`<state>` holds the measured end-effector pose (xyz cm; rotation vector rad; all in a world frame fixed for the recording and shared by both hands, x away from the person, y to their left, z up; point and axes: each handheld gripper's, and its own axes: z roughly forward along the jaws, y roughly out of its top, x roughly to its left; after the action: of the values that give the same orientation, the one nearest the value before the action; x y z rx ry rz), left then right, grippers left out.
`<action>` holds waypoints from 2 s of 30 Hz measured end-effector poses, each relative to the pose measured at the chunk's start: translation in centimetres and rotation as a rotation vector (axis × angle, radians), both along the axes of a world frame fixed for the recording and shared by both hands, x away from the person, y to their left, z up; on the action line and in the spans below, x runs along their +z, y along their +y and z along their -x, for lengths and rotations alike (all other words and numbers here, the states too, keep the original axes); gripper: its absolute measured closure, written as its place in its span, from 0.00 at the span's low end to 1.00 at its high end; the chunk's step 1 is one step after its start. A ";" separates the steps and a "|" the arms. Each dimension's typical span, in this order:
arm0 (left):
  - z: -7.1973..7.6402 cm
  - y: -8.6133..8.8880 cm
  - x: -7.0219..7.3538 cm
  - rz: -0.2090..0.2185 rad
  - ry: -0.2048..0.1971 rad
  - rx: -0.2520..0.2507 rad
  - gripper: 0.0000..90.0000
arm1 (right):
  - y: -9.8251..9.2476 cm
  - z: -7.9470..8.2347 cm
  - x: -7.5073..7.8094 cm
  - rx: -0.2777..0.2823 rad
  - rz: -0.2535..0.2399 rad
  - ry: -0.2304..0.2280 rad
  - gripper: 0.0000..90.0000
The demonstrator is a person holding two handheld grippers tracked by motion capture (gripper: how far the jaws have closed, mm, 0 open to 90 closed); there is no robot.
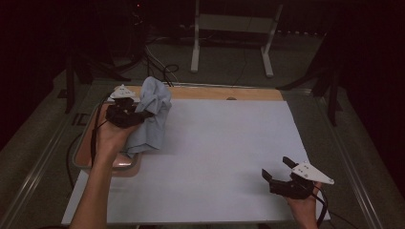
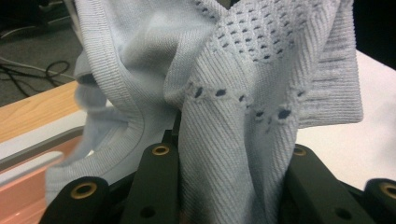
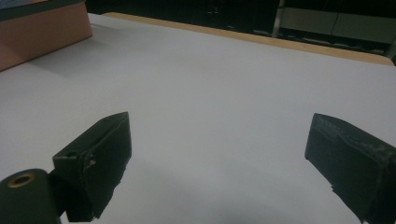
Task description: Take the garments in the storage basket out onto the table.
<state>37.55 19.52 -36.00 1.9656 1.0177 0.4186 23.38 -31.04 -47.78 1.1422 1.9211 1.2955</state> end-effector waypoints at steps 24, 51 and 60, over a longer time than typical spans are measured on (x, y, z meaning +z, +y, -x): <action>-0.8 -4.3 -0.9 0.004 0.018 -0.075 0.79 | -0.2 0.0 0.0 -0.003 0.000 -0.002 0.08; -1.4 -8.4 -3.7 0.011 0.076 -0.128 0.79 | -0.1 0.1 0.0 0.002 -0.001 0.000 0.08; -1.5 -9.6 -5.1 0.016 0.109 -0.148 0.79 | -0.1 0.1 0.0 0.007 0.002 -0.001 0.08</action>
<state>39.02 9.95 -41.14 2.0513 0.9319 0.2226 23.29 -31.11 -47.73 1.1347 1.9266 1.2968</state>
